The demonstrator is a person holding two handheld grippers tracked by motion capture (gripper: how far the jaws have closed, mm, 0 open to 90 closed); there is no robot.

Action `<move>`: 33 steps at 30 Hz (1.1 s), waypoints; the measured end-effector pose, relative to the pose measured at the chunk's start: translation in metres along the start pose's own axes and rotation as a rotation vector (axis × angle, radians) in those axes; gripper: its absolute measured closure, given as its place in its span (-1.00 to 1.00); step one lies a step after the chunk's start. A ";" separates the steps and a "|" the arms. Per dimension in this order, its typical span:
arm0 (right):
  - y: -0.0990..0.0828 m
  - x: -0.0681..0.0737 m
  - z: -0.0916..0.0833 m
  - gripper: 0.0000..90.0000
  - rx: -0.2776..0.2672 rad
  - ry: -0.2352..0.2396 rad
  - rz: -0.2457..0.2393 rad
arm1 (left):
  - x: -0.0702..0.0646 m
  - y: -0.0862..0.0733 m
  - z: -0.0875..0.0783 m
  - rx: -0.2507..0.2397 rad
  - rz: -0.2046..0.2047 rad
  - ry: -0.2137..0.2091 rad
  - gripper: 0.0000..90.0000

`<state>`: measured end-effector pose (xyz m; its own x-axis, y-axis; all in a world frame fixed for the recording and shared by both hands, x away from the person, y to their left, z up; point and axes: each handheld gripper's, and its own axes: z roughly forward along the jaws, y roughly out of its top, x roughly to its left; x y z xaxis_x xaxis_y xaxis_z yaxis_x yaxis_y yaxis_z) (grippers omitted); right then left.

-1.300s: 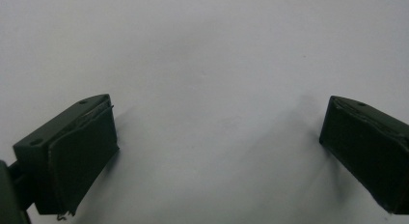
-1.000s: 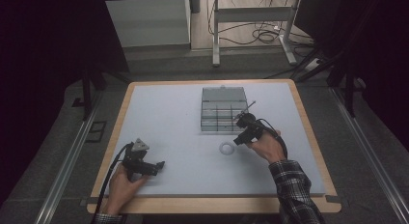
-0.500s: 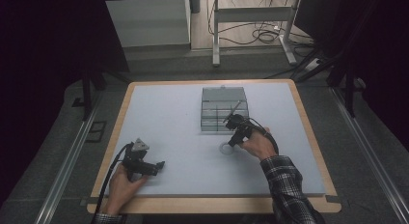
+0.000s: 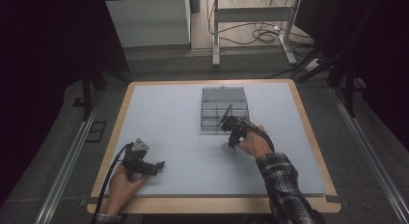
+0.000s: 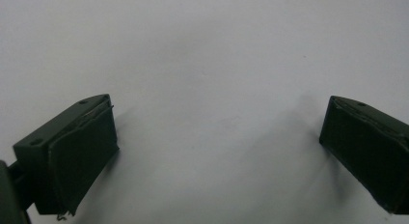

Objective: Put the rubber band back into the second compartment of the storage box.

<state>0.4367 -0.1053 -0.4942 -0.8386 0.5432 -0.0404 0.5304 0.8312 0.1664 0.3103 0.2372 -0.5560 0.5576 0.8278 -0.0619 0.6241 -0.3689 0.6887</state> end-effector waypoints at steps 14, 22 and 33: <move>0.000 0.002 -0.018 0.82 -0.032 0.014 0.010 | 0.000 0.000 0.000 0.000 0.000 0.000 -1.00; -0.002 0.002 -0.037 0.82 -0.076 0.013 0.011 | 0.000 0.000 0.000 0.000 0.000 0.000 -1.00; -0.008 -0.002 -0.063 0.82 -0.151 0.010 0.034 | 0.000 0.000 0.000 0.000 0.000 0.000 -1.00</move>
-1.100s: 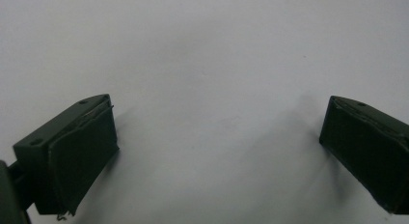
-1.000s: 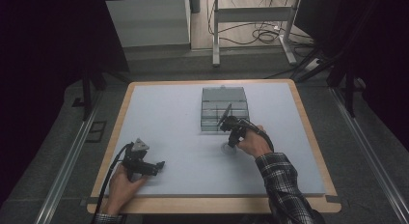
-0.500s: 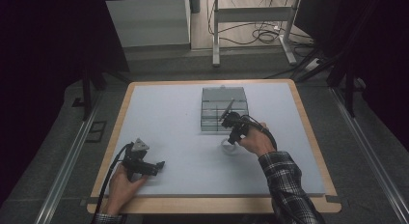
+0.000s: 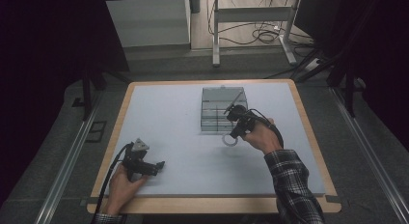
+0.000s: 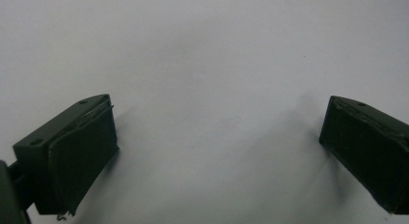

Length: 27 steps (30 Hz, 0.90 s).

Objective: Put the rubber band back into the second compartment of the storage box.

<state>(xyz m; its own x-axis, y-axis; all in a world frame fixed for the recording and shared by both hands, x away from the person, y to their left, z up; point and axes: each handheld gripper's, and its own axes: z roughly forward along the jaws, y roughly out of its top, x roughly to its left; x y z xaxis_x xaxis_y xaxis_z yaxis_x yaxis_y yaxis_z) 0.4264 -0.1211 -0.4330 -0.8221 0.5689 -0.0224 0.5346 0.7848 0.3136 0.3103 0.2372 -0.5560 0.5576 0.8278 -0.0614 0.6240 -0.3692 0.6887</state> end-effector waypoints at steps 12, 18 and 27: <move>-0.005 -0.012 -0.018 0.82 -0.171 -0.022 0.062 | 0.000 0.000 0.000 0.000 0.000 0.000 -1.00; -0.005 -0.015 -0.020 0.82 -0.235 -0.025 0.079 | 0.000 0.000 0.000 0.000 0.000 0.000 -1.00; -0.006 -0.021 -0.016 0.81 -0.294 -0.047 0.114 | 0.000 0.000 0.000 0.000 0.000 0.000 -1.00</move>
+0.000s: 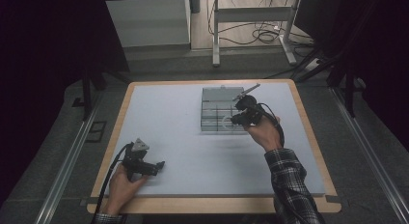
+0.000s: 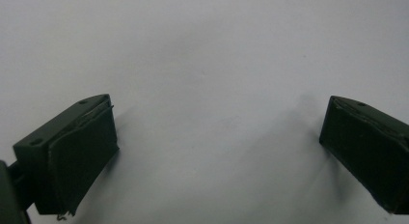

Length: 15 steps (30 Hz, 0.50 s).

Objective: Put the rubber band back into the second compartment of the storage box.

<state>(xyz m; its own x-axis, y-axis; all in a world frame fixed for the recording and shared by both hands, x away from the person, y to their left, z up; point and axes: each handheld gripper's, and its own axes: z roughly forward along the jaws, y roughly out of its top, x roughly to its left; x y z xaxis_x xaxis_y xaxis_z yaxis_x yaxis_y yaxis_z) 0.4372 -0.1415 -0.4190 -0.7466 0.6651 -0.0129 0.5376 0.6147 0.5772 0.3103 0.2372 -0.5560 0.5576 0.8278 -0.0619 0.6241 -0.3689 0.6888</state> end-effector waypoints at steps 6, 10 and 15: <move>-0.001 -0.006 0.006 0.81 -0.043 -0.012 0.022 | 0.000 0.000 0.000 0.000 0.000 0.000 -1.00; 0.000 -0.010 0.010 0.81 -0.062 -0.022 0.042 | 0.000 0.000 0.000 0.000 0.000 0.000 -1.00; 0.001 -0.013 0.016 0.81 -0.080 -0.038 0.055 | 0.000 0.000 0.000 0.000 0.000 0.000 -1.00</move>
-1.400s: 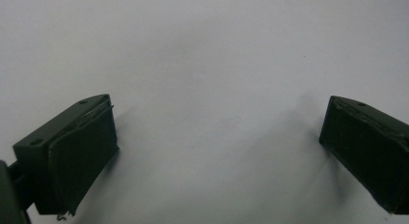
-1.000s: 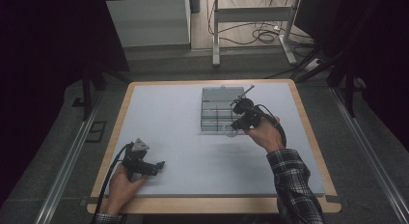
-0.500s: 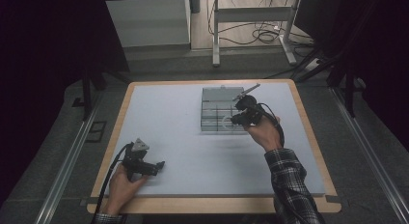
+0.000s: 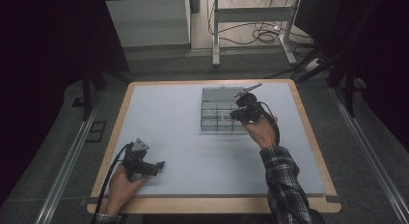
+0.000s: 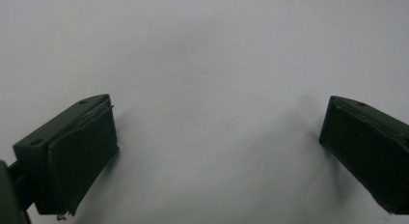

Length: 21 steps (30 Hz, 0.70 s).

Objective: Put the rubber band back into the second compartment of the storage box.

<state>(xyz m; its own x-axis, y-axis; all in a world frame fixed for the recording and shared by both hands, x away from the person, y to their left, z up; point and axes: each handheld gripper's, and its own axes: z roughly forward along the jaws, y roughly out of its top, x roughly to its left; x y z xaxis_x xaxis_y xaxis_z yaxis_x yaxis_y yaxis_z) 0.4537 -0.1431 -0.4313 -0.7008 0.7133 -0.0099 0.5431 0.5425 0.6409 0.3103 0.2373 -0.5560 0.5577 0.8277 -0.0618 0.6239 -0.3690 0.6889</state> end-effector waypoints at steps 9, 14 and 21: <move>0.001 -0.005 0.012 0.81 -0.039 -0.027 0.031 | 0.000 0.000 0.000 0.000 0.000 0.000 -1.00; 0.001 -0.009 0.017 0.81 -0.059 -0.043 0.052 | 0.000 0.000 0.000 0.002 0.000 0.000 -1.00; 0.001 -0.014 0.027 0.81 -0.082 -0.062 0.079 | 0.000 0.000 0.000 0.000 0.000 0.000 -1.00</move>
<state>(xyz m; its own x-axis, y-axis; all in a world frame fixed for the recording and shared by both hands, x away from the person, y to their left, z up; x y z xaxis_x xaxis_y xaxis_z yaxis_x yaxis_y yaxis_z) 0.4767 -0.1404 -0.4515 -0.6259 0.7799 -0.0033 0.5539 0.4475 0.7021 0.3103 0.2373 -0.5559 0.5581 0.8275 -0.0617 0.6240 -0.3695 0.6886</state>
